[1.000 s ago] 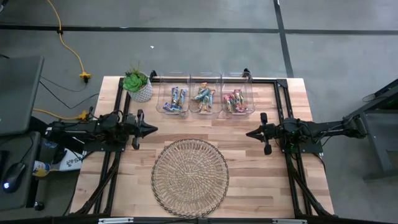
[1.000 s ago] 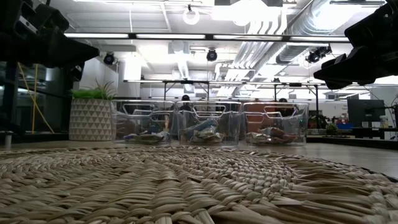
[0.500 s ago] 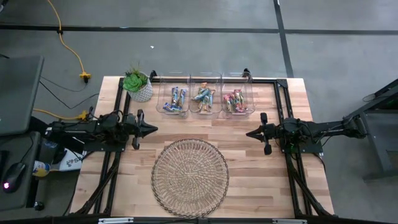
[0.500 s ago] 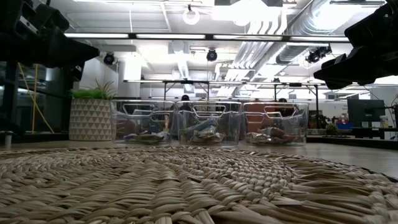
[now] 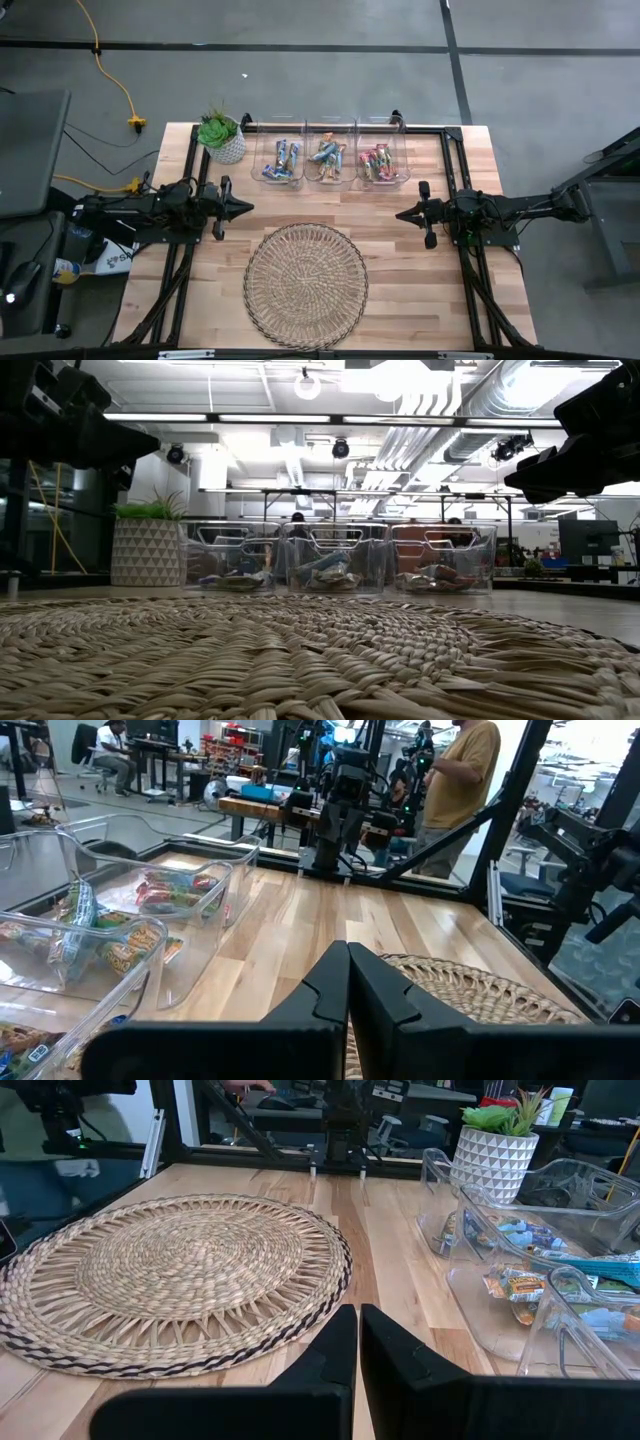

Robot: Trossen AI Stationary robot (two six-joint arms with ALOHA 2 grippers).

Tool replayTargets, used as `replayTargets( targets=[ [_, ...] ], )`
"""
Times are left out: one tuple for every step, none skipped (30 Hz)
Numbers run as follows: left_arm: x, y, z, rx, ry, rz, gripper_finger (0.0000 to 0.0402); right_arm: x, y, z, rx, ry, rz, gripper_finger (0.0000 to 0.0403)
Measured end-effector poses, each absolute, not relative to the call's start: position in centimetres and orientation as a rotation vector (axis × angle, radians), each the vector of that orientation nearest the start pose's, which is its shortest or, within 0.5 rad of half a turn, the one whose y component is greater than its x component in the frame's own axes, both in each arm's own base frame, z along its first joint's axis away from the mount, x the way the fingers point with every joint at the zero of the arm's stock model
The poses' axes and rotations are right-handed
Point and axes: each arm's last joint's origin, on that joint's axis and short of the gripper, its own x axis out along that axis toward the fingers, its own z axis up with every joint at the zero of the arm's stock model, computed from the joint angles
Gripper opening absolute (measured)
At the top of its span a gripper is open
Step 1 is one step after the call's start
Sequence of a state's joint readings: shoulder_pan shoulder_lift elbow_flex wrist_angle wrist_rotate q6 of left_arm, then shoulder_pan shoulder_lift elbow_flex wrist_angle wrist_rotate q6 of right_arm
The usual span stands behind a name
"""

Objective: Pick and place Granola Bars by type
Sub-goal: Return to Home Position

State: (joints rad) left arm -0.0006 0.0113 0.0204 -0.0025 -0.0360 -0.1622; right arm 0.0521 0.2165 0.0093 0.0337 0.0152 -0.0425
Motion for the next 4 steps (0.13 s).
replayTargets(
  targets=[
    [9.71,0.10,16.94,-0.162,-0.010,0.035,0.0001,10.94,0.53,15.18,-0.048,0.173,0.040,0.0000],
    [9.71,0.10,16.93,-0.162,-0.009,0.035,0.0001,10.94,0.53,15.18,-0.048,0.173,0.041,0.0000],
    [9.72,0.10,16.93,-0.162,-0.009,0.035,0.0001,10.94,0.53,15.18,-0.048,0.173,0.040,0.0000],
    [9.72,0.10,16.93,-0.162,-0.009,0.035,0.0001,10.94,0.53,15.18,-0.048,0.173,0.040,0.0000]
  ],
)
